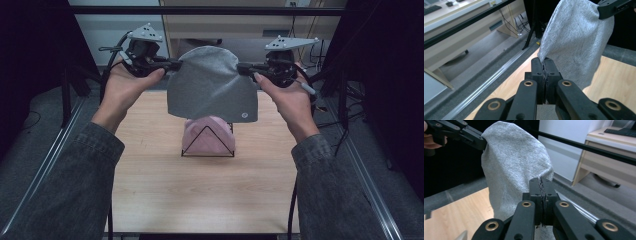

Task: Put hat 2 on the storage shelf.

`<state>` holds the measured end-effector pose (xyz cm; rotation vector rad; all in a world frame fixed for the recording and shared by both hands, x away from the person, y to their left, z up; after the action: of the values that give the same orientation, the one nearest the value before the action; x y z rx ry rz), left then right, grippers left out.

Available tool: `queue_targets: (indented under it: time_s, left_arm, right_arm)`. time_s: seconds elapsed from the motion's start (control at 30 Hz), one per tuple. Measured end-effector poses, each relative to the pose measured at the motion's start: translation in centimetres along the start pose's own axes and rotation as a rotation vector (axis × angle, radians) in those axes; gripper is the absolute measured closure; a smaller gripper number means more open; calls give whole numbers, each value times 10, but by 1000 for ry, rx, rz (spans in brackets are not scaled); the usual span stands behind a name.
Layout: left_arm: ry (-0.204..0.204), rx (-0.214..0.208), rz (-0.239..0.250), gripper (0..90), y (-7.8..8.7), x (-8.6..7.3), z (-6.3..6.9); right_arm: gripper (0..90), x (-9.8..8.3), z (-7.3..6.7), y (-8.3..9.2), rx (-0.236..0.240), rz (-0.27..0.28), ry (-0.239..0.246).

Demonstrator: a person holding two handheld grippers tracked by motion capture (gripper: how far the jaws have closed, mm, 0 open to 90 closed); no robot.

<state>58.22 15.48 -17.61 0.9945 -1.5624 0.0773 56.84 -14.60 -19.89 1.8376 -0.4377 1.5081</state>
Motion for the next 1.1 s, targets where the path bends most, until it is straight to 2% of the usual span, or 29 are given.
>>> queue_targets:
  time_s: [0.3,0.47,0.63,0.77,0.9,1.1]
  left_arm:
    - [9,51,18,886,-11,-1,-13]
    - [5,58,1,886,-24,-6,-18]
    - [8,60,-7,885,-36,-12,-22]
    - [13,56,-2,885,-44,-16,-20]
    - [2,63,-25,885,-51,-20,-18]
    - [28,69,-38,885,-61,-30,-19]
  right_arm:
    - [894,1,13,-21,-27,20,-13]
    - [894,-9,22,-36,-32,4,-35]
    - [894,-20,32,-50,-43,-15,-38]
    - [894,-25,40,-55,-48,-7,-58]
    - [894,-29,45,-60,-59,-24,-54]
    - [893,-38,47,-69,-80,-44,-58]
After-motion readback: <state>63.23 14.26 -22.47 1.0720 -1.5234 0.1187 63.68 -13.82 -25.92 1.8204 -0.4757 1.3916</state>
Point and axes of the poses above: each handheld gripper's, and its own axes: y roughly backward along the jaws, x roughly out of its top, z roughly to its right, the point moved 2 cm from there along -y, roughly forward along the jaws, and after that the axes turned 6 degrees about -y, right-handed, at the moved point
